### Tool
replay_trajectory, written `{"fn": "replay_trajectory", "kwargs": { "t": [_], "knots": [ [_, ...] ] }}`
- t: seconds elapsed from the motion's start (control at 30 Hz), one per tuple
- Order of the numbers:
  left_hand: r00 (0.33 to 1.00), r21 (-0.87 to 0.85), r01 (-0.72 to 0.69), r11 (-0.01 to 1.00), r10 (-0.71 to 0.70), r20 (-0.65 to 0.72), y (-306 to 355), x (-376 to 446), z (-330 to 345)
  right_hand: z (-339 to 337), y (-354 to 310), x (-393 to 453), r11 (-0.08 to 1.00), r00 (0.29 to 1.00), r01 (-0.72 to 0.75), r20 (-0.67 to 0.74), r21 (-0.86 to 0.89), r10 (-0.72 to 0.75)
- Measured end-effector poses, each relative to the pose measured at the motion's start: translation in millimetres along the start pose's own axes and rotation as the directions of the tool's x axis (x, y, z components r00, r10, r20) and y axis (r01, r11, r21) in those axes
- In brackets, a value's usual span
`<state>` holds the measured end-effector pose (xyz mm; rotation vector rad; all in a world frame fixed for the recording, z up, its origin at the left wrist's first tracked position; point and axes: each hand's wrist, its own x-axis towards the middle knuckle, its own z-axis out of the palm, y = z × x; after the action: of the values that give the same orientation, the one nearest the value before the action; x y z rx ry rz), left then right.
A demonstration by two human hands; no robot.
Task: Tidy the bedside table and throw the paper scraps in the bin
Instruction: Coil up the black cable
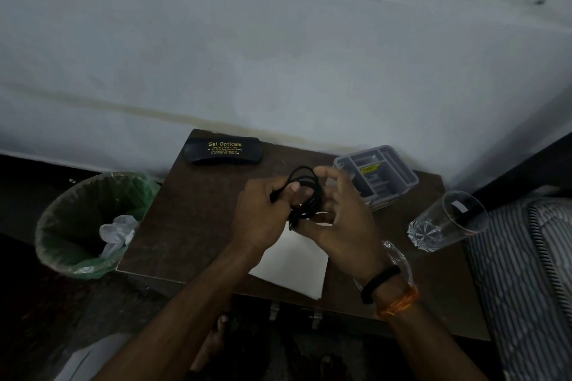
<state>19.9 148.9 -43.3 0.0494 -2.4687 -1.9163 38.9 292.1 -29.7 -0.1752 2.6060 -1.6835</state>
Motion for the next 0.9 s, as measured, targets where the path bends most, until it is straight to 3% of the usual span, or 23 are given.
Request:
{"fn": "replay_trajectory", "kwargs": {
  "t": [0.13, 0.2, 0.3, 0.43, 0.53, 0.6, 0.67, 0.77, 0.9],
  "knots": [
    [1.000, -0.015, 0.011, 1.000, -0.011, -0.005, -3, 0, 1, 4, 2, -5, 0.925, 0.956, 0.209, -0.132, -0.317, -0.261],
    [1.000, -0.043, 0.024, 0.999, -0.024, -0.007, -6, 1, 1, 6, 4, -6, 0.859, 0.922, 0.233, -0.176, -0.456, -0.344],
    [0.998, -0.030, 0.029, 0.999, -0.031, -0.063, -9, 2, 2, 9, 2, -6, 0.840, 0.886, 0.264, -0.225, -0.474, -0.406],
    [0.987, -0.040, 0.038, 0.998, -0.044, -0.156, -9, 4, -1, 20, -7, -13, 0.815, 0.849, 0.393, -0.173, -0.427, -0.500],
    [0.983, -0.020, 0.011, 1.000, -0.015, -0.185, -5, 6, -6, 13, -16, -13, 0.911, 0.862, 0.345, -0.306, -0.227, -0.403],
    [0.985, -0.029, 0.000, 1.000, -0.005, -0.171, -2, 6, -8, 2, -19, -6, 0.966, 0.875, 0.244, -0.449, 0.090, -0.180],
    [0.991, -0.147, 0.023, 0.989, -0.042, -0.125, 0, 7, -9, -10, -16, 1, 0.937, 0.885, 0.167, -0.466, 0.308, -0.005],
    [0.992, -0.319, 0.111, 0.941, -0.125, -0.023, 3, 8, -11, -27, -3, 5, 0.991, 0.918, 0.108, -0.391, 0.081, -0.068],
    [0.980, -0.442, 0.188, 0.877, -0.141, 0.139, 4, 11, -14, -41, 11, 5, 0.973, 0.928, 0.142, -0.317, -0.184, -0.195]
  ]
}}
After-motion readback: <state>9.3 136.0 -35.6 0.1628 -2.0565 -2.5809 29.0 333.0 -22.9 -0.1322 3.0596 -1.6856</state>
